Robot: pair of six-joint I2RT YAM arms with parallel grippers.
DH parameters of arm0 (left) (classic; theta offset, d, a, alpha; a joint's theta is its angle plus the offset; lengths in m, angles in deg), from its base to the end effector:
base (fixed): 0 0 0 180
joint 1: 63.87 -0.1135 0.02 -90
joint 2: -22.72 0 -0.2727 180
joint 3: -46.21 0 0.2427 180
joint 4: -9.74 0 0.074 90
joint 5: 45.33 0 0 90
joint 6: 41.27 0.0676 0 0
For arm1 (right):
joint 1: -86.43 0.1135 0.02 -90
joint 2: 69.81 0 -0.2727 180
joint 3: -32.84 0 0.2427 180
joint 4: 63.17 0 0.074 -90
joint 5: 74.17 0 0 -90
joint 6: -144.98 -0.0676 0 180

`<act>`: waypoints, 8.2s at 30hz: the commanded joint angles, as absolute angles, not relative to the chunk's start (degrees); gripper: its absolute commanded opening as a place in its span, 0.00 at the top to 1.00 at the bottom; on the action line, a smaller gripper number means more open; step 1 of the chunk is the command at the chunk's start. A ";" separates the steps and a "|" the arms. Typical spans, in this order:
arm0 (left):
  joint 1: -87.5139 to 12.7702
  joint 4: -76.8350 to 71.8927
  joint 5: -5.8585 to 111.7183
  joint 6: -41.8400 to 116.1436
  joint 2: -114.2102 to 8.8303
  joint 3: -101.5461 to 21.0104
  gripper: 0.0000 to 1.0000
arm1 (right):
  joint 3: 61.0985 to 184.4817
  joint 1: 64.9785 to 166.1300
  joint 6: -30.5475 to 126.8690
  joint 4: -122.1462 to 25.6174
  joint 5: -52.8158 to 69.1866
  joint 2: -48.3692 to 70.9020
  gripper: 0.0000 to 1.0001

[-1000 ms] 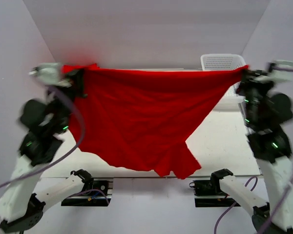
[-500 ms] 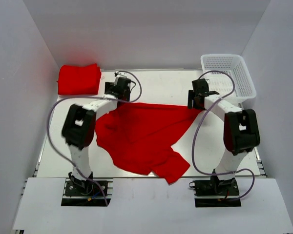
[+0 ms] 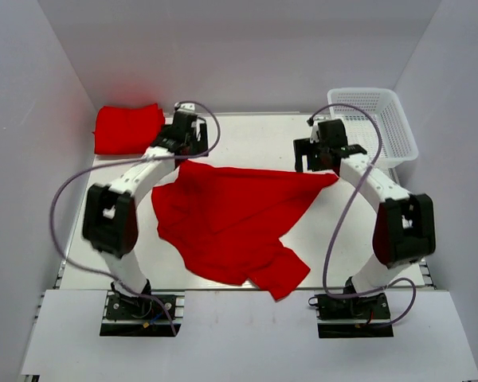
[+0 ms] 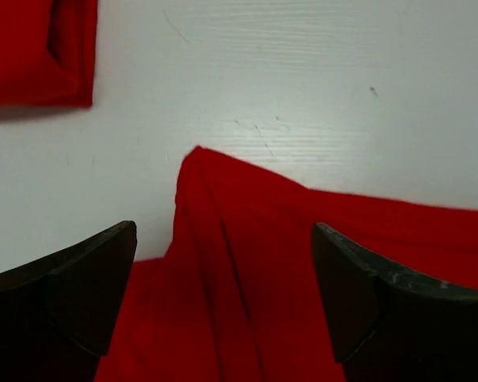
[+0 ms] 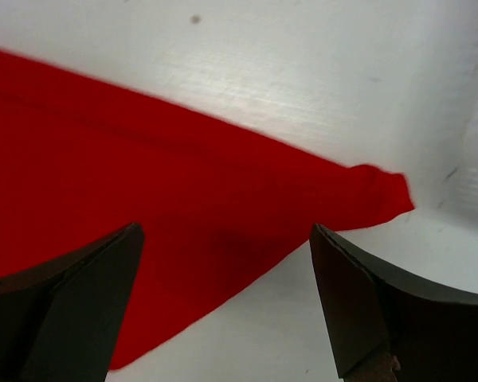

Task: Fold and stack the t-shirts
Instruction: Flatten the tshirt out

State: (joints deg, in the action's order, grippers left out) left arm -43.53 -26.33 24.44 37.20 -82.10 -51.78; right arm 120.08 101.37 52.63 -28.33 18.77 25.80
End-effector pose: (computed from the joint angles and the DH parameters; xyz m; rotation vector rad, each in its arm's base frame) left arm 0.4126 -0.1280 0.2547 -0.0016 2.2663 0.1172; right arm 0.3776 0.0972 0.2527 -0.2293 2.3142 0.0922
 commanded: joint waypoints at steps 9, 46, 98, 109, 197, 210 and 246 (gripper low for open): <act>-42.87 -33.41 38.76 18.07 -54.90 -18.74 0.00 | 104.49 104.88 54.54 -29.08 6.07 13.34 0.10; -50.07 -30.70 50.46 49.43 -117.26 -94.64 0.00 | 98.84 105.68 47.24 -34.18 5.90 8.59 0.10; -27.66 -35.07 42.04 13.49 -62.63 -9.41 1.00 | 91.72 101.98 39.59 -25.31 27.16 -2.93 0.10; -28.89 -49.11 27.64 11.38 -53.40 -15.02 1.00 | 95.23 101.02 48.38 -20.30 33.12 6.56 0.10; -29.24 -13.02 -9.38 66.92 -50.76 -74.03 1.00 | 124.67 96.71 43.73 -14.84 -10.83 -4.69 1.00; -38.38 -3.78 2.04 71.66 -83.60 -97.16 1.00 | 162.78 94.25 43.10 -26.62 6.42 22.27 1.00; -41.11 -62.92 49.31 3.81 -23.60 -7.29 0.01 | 76.86 91.09 31.41 -24.01 8.18 -17.70 0.10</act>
State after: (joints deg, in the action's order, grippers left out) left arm -41.19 -57.15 39.72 9.20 -25.90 -5.03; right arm 76.28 91.31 31.73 -27.47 7.12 -16.76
